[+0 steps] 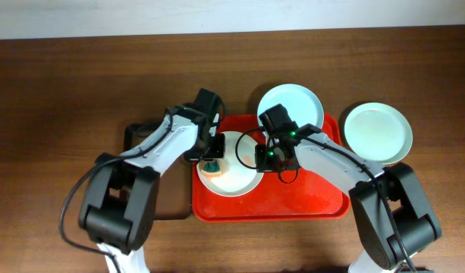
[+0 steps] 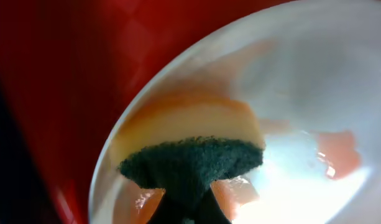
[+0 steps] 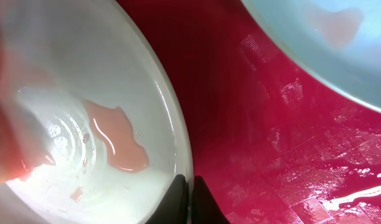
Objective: Clean dirty plates on tray and stack at the side
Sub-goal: 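Scrub the white plate with the sponge in the left gripper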
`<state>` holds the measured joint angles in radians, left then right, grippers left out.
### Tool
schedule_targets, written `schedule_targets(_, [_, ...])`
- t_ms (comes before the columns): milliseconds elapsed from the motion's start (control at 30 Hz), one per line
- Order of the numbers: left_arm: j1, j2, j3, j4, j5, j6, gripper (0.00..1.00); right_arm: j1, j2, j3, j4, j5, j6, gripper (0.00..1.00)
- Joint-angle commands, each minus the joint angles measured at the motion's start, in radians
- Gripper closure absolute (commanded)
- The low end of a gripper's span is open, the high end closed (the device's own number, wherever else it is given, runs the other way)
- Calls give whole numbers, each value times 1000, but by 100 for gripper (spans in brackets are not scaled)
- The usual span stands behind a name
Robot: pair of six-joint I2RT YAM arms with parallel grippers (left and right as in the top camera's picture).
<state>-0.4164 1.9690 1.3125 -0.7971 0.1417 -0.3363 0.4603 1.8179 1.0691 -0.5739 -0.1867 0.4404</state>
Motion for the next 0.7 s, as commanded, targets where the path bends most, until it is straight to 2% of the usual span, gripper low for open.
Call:
schedule_targets(0, [-3, 66, -9, 3, 109, -10, 100, 25, 23, -13, -1, -39, -22, 96])
schedule_targets(100, [6, 65, 13, 30, 346, 50, 100, 25, 23, -13, -1, -38, -22, 96])
schedule_targets(200, [35, 29, 69, 7, 359, 50, 100, 25, 23, -13, -2, -38, -22, 96])
schedule_targets(267, [40, -29, 82, 7, 304, 49, 100, 25, 23, -13, -2, -38, -22, 96])
schedule_targets(333, [26, -62, 82, -8, 158, 48, 100, 25, 23, -13, -2, -38, -22, 96])
schedule_targets(400, [-5, -51, 61, -4, -33, -3, 100, 25, 23, -13, -1, -39, -22, 96])
schedule_targets(433, [-16, -41, 52, 1, -64, -16, 100, 25, 23, -13, -1, -39, -22, 96])
schedule_targets(567, [-51, 64, 25, 42, -72, -35, 100, 25, 23, -13, -1, -38, -22, 96])
schedule_targets(633, [-50, 135, 25, 57, -59, -38, 94, 25, 23, -13, -1, -38, -22, 96])
schedule_targets(667, [-50, 150, 25, 52, -14, -37, 100, 25, 23, -13, -1, -38, -22, 96])
